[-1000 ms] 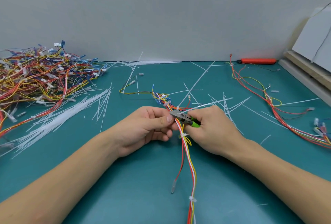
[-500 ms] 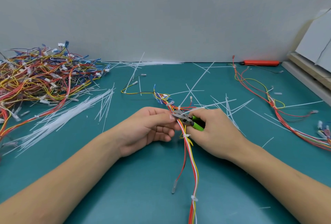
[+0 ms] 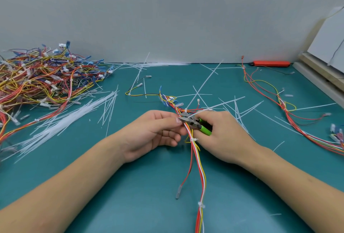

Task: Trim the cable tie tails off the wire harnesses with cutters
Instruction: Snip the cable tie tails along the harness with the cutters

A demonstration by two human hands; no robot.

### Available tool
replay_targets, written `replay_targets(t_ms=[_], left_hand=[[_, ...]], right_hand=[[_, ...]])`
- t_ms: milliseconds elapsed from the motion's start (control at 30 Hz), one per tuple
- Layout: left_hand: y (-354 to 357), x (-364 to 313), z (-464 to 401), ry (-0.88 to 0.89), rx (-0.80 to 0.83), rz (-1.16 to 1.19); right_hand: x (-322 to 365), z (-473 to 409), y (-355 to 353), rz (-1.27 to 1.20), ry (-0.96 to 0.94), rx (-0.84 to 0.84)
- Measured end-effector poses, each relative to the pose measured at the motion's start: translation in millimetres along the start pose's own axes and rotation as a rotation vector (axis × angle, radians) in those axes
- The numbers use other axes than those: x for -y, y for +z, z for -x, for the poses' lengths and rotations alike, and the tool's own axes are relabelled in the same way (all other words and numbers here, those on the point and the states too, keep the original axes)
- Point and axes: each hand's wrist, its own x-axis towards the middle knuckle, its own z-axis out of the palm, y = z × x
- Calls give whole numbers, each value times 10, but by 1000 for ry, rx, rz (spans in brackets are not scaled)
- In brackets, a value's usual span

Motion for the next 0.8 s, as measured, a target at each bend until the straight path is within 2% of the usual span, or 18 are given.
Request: replay_targets(t_ms=[467,667,800], left_hand=[[19,-13,13,5,6,-10],[15,-8,-2,1,-5,-7],[21,-8,-5,-8,-4,-16]], right_hand=[[3,8,-20,50,72,-30],[6,-17,-43,-4,20,35],[18,-15,-82,81,-16,93]])
